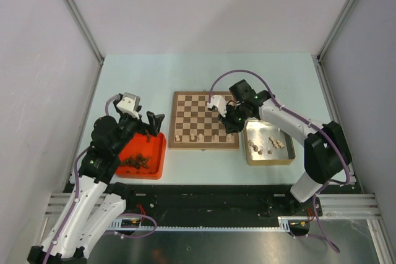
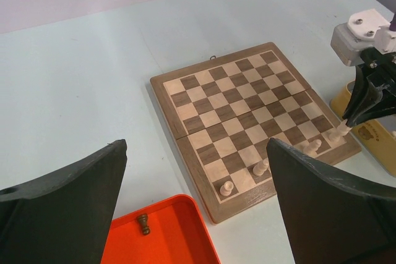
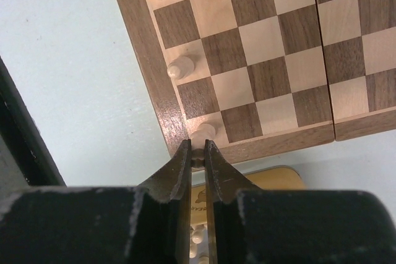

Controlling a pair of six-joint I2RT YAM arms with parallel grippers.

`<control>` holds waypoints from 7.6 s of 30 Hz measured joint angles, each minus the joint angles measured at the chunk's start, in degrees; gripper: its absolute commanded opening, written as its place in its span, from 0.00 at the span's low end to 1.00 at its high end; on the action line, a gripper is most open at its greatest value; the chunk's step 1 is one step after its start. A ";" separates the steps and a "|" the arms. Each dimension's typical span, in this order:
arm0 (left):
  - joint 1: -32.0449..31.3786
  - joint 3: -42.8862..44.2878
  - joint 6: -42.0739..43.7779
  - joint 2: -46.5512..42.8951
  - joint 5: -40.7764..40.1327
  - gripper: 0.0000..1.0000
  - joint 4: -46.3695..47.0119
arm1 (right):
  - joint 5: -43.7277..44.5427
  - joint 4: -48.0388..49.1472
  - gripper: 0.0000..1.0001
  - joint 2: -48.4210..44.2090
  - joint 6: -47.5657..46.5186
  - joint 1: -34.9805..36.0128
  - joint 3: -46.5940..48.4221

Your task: Set up the chess pieces on the board

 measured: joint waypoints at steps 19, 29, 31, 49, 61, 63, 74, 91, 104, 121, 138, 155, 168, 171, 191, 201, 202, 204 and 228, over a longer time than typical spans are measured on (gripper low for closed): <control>0.00 0.00 0.02 -0.22 -1.07 1.00 0.00 | 2.89 1.77 0.05 2.05 0.94 2.84 1.31; 0.00 -0.02 0.02 -0.22 -1.07 1.00 0.00 | 3.23 1.90 0.05 3.76 1.60 4.15 1.64; 0.00 -0.02 0.02 -0.22 -1.09 1.00 -0.02 | 3.63 1.92 0.06 4.68 1.75 4.42 1.64; 0.00 -0.02 0.02 -0.20 -1.07 1.00 0.00 | 5.27 3.54 0.13 6.86 2.95 5.33 1.64; 0.00 -0.02 0.04 -0.20 -1.07 1.00 0.00 | 5.49 4.17 0.20 7.15 4.00 5.29 1.64; 0.00 -0.02 0.04 -0.20 -1.07 1.00 -0.02 | 5.51 4.37 0.22 7.19 4.02 5.31 1.64; 0.00 -0.02 0.04 -0.20 -1.07 1.00 -0.02 | 5.49 4.42 0.30 7.43 4.37 5.22 1.64; 0.00 -0.07 0.04 0.09 -0.92 1.00 0.00 | -0.66 1.66 0.48 -0.66 2.91 -0.33 1.77; 0.00 -0.07 -6.86 3.45 7.06 1.00 0.02 | -12.74 -8.92 0.48 -9.07 -5.33 -25.68 -0.72; -6.71 -0.07 -20.72 5.81 11.65 1.00 0.44 | -2.03 -8.22 0.47 -10.05 -5.57 -33.59 -11.47; -9.99 -0.87 -21.20 4.79 9.11 1.00 0.81 | 13.11 -1.66 0.48 -2.38 -0.98 -25.27 -12.92; -10.97 -2.01 -21.79 3.19 9.11 1.00 0.90 | 14.43 -1.36 0.28 2.14 -0.04 -25.27 -13.05; -18.84 -1.99 -22.60 6.54 8.98 1.00 4.48 | -0.13 -2.80 0.17 -5.22 1.44 -33.79 -12.55; -22.08 -1.51 -23.23 10.29 8.83 1.00 6.84 | -6.16 -2.86 0.17 -9.33 2.62 -36.39 -11.65; -38.95 20.17 -28.63 48.98 -3.17 0.98 25.38 | -38.51 15.30 0.21 -12.41 37.27 -41.35 -11.50; -41.09 31.47 -29.09 63.60 -9.38 0.81 25.51 | -40.24 24.46 0.20 -12.46 49.13 -41.38 -15.17; -41.18 32.48 -29.07 64.61 -9.97 0.80 25.33 | -40.39 24.85 0.20 -12.46 49.66 -41.38 -15.28; -41.35 34.56 -28.98 66.38 -11.23 0.76 24.94 | -40.72 25.42 0.20 -12.46 50.36 -41.38 -15.39; -41.55 44.54 -23.54 73.88 -16.70 0.14 16.92 | -42.73 26.29 0.31 -12.44 51.65 -40.87 -15.67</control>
